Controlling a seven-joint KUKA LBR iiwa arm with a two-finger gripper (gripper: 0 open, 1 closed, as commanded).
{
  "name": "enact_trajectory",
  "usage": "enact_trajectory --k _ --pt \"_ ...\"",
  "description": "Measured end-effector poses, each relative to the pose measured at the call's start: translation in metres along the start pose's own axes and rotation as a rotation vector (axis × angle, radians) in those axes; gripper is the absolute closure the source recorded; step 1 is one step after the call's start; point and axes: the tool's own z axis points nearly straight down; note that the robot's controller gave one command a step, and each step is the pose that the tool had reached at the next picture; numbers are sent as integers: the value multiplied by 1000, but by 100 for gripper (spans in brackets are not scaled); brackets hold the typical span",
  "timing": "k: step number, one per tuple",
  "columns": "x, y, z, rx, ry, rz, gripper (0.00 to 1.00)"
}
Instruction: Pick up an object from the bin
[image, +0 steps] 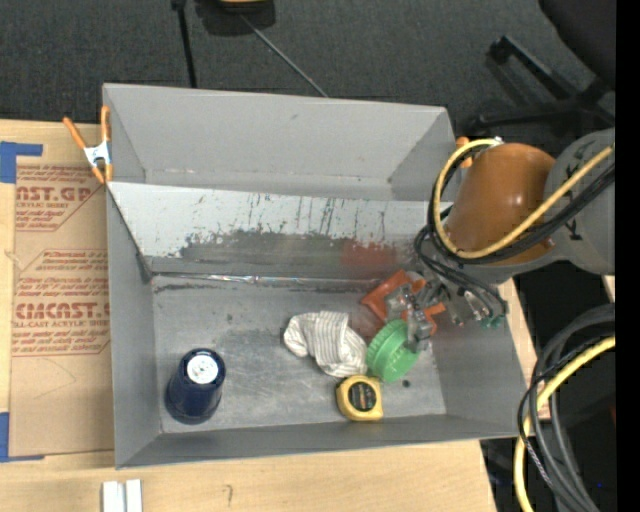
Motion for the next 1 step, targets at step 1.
enact_trajectory --k 1 --pt "0 0 0 0 0 0 0"
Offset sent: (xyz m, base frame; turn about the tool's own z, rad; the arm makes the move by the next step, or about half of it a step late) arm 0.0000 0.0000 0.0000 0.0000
